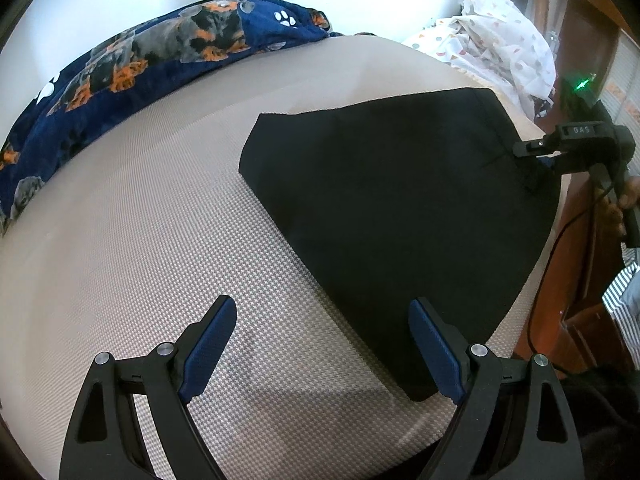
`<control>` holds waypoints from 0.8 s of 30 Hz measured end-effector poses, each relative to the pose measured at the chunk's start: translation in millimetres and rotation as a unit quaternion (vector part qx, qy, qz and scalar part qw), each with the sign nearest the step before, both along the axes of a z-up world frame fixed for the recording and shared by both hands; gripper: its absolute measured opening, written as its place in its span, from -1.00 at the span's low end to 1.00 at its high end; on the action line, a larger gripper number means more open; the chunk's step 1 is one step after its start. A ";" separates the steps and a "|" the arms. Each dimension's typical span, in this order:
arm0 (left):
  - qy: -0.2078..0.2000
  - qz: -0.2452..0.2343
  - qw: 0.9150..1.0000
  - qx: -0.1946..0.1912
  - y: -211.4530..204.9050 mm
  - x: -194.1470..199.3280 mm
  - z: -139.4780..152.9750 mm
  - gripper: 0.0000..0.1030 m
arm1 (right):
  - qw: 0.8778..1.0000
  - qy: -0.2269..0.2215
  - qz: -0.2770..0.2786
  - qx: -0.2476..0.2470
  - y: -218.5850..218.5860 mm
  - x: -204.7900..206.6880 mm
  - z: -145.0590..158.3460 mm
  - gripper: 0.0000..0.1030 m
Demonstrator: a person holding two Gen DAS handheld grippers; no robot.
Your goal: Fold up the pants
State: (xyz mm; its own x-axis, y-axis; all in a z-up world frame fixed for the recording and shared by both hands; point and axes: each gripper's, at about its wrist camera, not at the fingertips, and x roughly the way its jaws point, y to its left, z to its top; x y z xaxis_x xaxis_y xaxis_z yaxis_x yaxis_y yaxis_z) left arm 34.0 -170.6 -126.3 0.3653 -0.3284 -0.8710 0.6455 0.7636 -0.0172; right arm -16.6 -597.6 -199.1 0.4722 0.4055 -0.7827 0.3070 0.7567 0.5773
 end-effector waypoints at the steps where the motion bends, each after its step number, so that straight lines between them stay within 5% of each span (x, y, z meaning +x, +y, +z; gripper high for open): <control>1: 0.002 0.001 1.000 0.000 0.4 0.2 -1.2 0.70 | 1.000 0.001 0.004 0.004 0.0 2.0 -0.6 0.03; 8: 0.020 0.004 1.000 -0.007 2.6 8.4 -7.9 0.70 | 0.998 0.013 0.045 0.043 -4.0 12.2 -5.5 0.11; 13: 0.074 0.008 0.996 -0.048 13.2 24.0 -15.2 0.70 | 0.995 0.023 0.065 0.071 -4.4 19.5 -8.8 0.16; 24: 0.199 -0.007 0.965 -0.170 31.8 56.6 -34.4 0.70 | 0.991 0.041 0.110 0.063 7.2 30.6 -4.0 0.27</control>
